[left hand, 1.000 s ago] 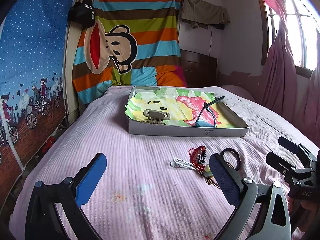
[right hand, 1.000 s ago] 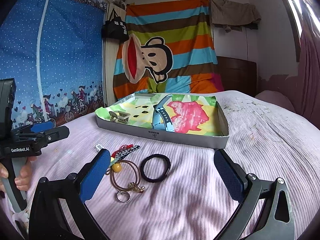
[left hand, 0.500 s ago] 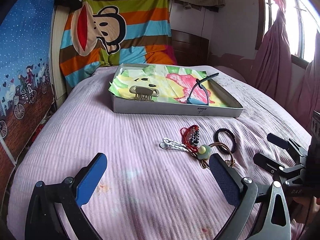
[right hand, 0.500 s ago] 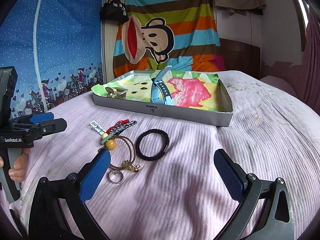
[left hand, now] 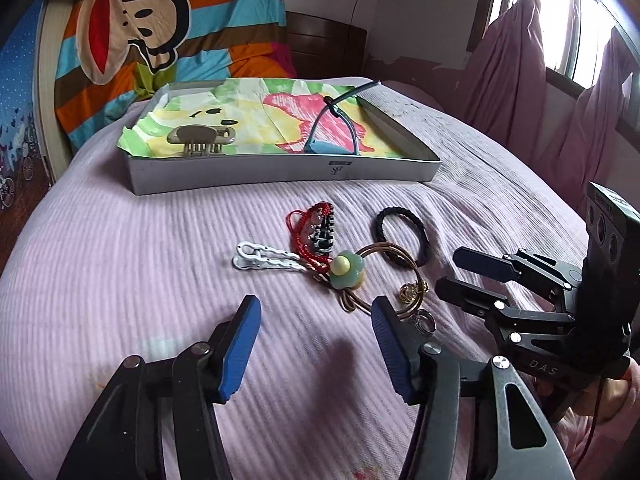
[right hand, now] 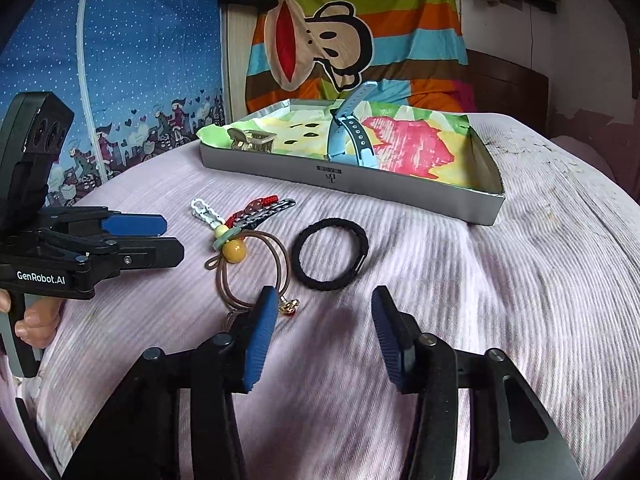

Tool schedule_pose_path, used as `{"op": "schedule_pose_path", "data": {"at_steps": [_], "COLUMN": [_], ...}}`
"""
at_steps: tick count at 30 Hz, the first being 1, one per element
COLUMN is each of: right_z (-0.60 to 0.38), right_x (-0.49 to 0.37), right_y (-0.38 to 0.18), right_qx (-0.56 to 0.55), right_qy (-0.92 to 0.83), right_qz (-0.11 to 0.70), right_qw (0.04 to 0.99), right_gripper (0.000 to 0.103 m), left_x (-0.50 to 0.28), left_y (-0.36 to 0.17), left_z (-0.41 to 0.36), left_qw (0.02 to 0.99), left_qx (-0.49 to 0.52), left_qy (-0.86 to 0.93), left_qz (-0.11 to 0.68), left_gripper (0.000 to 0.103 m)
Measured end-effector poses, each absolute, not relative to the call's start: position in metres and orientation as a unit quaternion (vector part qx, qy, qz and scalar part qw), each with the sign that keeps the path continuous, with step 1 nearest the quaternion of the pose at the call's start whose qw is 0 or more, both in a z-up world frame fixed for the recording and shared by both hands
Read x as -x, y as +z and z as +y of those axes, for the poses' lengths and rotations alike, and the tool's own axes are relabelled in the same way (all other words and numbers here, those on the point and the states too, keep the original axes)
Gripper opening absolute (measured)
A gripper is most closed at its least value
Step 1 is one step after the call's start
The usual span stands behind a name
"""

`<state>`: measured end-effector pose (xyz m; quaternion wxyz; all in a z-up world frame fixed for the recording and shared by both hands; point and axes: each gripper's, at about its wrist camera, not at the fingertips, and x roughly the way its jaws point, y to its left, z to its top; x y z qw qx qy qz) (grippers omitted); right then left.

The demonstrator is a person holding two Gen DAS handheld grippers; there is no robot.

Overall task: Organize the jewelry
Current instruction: 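Move both tools back toward the remaining jewelry on the bed, then grasp the green-bead cord bracelet with the left tool while the right tool grasps a gold ring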

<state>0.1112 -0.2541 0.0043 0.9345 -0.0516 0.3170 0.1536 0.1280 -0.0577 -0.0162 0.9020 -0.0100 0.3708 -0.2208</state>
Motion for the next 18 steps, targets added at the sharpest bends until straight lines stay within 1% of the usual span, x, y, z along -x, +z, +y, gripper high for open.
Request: {"op": "schedule_pose_path", "data": {"at_steps": [1, 5, 7, 14, 17, 18], "right_z": [-0.253, -0.250, -0.250, -0.251, -0.250, -0.249], "right_x": [-0.112, -0.113, -0.115, -0.118, -0.120, -0.120], "right_y": [0.003, 0.000, -0.002, -0.005, -0.006, -0.007], "right_qx": [0.054, 0.059, 0.058, 0.051, 0.052, 0.053], "right_qy": [0.156, 0.164, 0.167, 0.172, 0.175, 0.176], "right_qz": [0.320, 0.330, 0.335, 0.344, 0.348, 0.349], "right_qw": [0.933, 0.928, 0.926, 0.922, 0.920, 0.919], "right_gripper": [0.035, 0.031, 0.031, 0.031, 0.031, 0.031], "left_x": [-0.129, -0.135, -0.141, -0.153, -0.155, -0.156], "left_y": [-0.017, -0.018, -0.017, -0.017, -0.019, -0.020], "left_z": [-0.060, -0.067, -0.068, -0.077, -0.083, -0.085], "left_qw": [0.900, 0.895, 0.895, 0.897, 0.895, 0.895], "left_qx": [0.009, 0.011, 0.017, 0.017, 0.006, 0.000], "left_qy": [-0.224, -0.231, -0.228, -0.224, -0.224, -0.221], "left_qz": [0.374, 0.381, 0.383, 0.381, 0.385, 0.388], "left_gripper": [0.048, 0.041, 0.037, 0.036, 0.034, 0.031]}}
